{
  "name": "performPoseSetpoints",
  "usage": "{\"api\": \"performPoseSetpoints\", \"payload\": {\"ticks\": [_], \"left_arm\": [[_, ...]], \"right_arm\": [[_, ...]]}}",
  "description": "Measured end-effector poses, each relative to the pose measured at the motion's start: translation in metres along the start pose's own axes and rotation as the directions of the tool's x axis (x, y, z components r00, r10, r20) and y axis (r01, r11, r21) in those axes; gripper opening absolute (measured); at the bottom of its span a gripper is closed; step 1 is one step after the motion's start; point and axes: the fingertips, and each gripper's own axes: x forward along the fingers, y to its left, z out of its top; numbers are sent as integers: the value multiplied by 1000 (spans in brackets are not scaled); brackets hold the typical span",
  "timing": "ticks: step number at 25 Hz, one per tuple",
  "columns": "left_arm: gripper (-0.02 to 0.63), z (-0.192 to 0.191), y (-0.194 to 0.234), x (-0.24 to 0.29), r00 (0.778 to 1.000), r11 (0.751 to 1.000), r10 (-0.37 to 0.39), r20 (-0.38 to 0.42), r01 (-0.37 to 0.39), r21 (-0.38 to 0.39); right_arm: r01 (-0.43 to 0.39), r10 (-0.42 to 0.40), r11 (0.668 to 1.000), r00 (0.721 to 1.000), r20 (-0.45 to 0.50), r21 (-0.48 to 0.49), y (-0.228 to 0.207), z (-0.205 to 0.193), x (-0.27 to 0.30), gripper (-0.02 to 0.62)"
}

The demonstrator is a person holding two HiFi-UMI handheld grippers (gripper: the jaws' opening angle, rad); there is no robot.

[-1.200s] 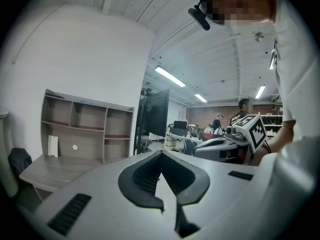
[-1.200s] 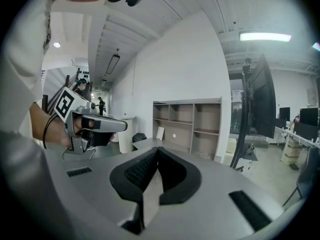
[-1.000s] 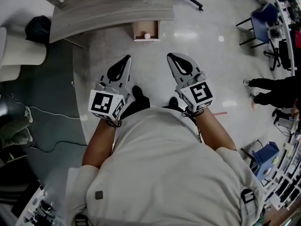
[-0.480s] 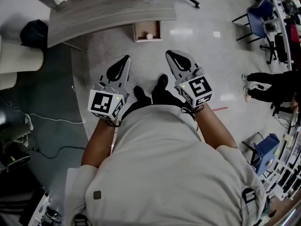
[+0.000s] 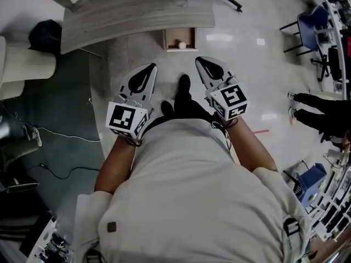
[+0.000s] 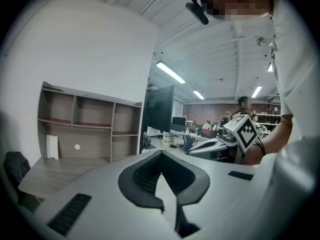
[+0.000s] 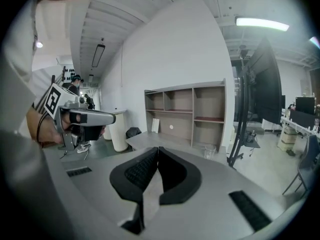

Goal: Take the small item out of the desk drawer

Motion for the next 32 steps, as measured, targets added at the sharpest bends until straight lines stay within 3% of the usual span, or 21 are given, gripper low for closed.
{"api": "performPoseSetpoints", "payload": {"ticks": [17,32], "left_arm": [[12,-38,54,98,996,996,29,-88,-36,-80],[12,-122,87,171,972,990,29,-232,-60,-128]], "right_arm": [[-57,73,992,987,-142,110,-80,-45,96,23],[-48,105,980,948,-302,193,-131,-122,151,62]]}}
